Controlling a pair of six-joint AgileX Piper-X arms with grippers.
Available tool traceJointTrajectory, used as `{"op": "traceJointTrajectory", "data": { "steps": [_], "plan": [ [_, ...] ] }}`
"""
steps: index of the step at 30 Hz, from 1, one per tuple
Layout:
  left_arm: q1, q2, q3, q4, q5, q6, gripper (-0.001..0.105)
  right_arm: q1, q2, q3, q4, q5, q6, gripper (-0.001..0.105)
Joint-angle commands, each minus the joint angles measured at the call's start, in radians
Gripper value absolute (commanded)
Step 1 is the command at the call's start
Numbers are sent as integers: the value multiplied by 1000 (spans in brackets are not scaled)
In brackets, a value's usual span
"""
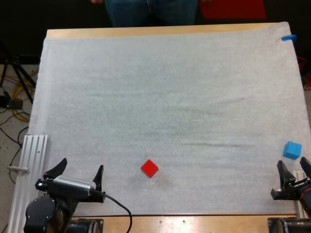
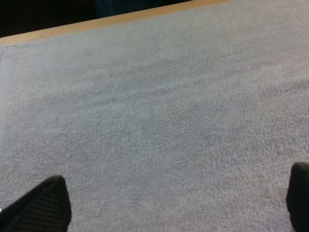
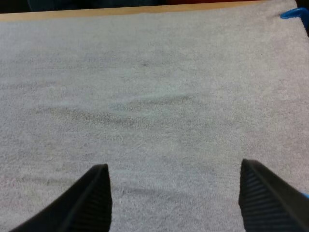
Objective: Stack red cube on blue cube
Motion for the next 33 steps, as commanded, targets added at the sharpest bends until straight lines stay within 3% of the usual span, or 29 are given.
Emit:
{"op": "traceJointTrajectory", "data": {
  "steps": [1,7,15,23,33],
  "plan": [
    [1,-137,-3,-10,1,-12,87,0,-36,-5,-7,-3,0,56],
    [1,-137,-3,-10,11,-6,87,0,-36,-5,-7,-3,0,56],
    [1,-121,-21,-8,110,29,87,0,-18,-21,-4,-3,4,56],
    [-12,30,-185,67,121,82,87,16,121,-134,21,-9,2,56],
    [-190,242,-397,235,121,151,87,134,392,-321,156,-20,-33,56]
  ]
}}
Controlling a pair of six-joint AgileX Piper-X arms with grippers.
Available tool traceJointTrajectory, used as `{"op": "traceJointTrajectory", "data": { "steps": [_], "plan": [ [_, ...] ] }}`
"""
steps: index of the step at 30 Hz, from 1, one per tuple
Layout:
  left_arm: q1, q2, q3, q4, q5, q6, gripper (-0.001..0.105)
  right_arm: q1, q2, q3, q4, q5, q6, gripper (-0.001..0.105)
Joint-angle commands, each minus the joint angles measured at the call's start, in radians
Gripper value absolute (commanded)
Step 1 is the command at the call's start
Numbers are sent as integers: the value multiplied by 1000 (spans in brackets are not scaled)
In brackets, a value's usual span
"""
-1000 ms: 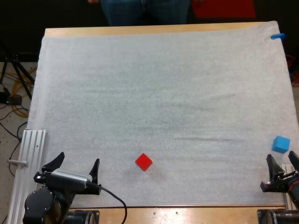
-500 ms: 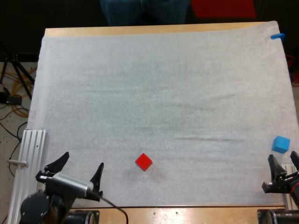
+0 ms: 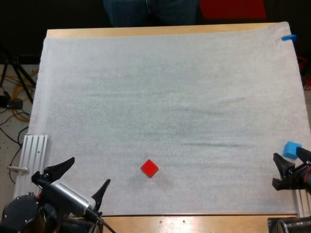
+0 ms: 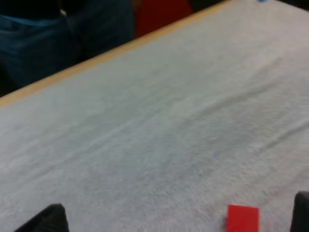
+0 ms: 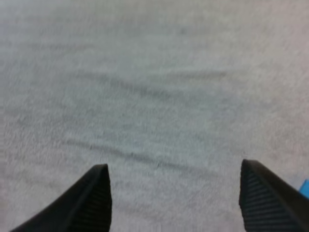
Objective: Stack red cube on blue cube
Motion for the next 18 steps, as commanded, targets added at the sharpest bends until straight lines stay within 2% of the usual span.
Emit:
{"op": "traceJointTrajectory", "data": {
  "steps": [1,10,15,18],
  "plan": [
    [-19,12,-26,15,7,11,87,14,22,-29,13,-11,-22,56],
    [-90,83,-178,159,80,18,87,113,137,-165,52,-33,-35,56],
    [-90,83,-217,194,203,18,87,184,170,-206,54,-68,-35,56],
    [-90,83,-217,235,211,18,87,238,190,-212,54,-68,-35,56]
  ]
}}
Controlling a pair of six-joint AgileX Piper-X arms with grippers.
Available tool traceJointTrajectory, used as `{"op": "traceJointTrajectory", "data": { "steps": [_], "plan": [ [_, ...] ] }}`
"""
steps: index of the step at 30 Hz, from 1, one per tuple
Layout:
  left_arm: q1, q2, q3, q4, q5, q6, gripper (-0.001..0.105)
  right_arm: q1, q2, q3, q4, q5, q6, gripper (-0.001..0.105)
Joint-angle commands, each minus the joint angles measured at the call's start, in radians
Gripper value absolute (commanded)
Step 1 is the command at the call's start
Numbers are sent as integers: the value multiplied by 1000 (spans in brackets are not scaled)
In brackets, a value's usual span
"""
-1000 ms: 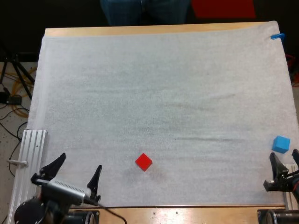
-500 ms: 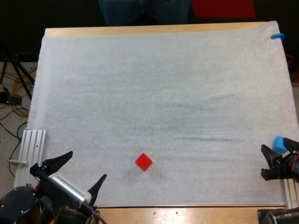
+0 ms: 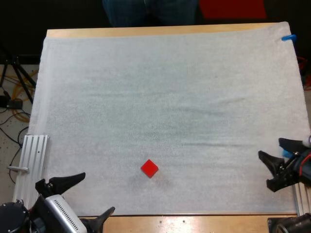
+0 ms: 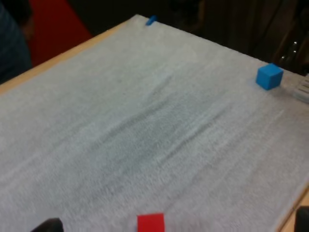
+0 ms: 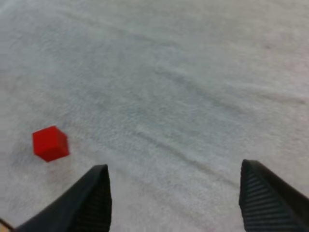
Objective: Stack red cube on blue cube
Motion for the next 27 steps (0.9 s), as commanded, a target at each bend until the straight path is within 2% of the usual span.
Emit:
{"op": "traceJointTrajectory", "data": {
  "steps": [1,9,19,24,27],
  "plan": [
    [-5,3,-4,36,16,1,87,22,13,-8,6,-15,-14,56],
    [-5,3,-4,83,16,1,87,172,108,-8,-3,-9,-9,56],
    [-5,3,-4,91,16,8,87,394,258,-8,-200,3,42,56],
    [-5,3,-4,91,16,8,87,529,360,-8,-267,99,42,56],
    [-5,3,-4,91,16,8,87,601,428,-8,-300,121,42,56]
  ]
}}
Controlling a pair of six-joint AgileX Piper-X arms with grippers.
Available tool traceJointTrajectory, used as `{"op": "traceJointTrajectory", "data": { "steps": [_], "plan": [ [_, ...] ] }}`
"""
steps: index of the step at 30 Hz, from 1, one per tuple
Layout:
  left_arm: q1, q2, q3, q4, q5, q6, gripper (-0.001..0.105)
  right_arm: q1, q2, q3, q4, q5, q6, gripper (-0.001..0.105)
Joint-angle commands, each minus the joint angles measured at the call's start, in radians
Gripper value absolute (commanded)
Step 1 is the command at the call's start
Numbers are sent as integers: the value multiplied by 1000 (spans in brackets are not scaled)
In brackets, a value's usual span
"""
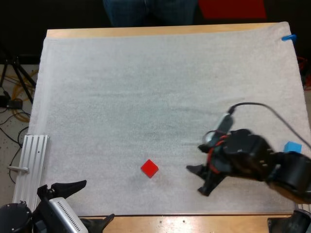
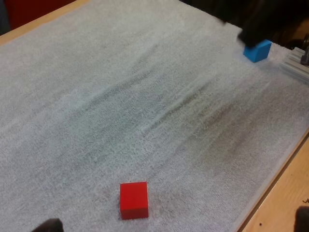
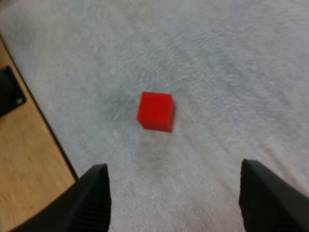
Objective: Stack red cube on blue cube
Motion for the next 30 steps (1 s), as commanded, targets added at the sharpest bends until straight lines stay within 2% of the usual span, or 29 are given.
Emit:
{"op": "traceJointTrajectory", "data": {
  "steps": [1,4,6,13,24,27,30],
  "plan": [
    [-5,3,-4,13,12,3,87,25,20,-8,-32,27,-1,56],
    [-5,3,-4,13,12,3,87,75,82,-15,-68,125,-9,56],
    [-5,3,-4,13,12,3,87,92,125,-34,-73,139,-12,57],
    [-5,3,-4,13,12,3,87,93,293,-121,-82,133,-35,75],
    [-5,3,-4,13,12,3,87,122,466,-147,-133,68,26,75],
    [-5,3,-4,13,12,3,87,155,507,-147,-168,76,37,75],
    [-5,3,-4,13,12,3,87,171,551,-147,-192,104,88,75]
  ]
}}
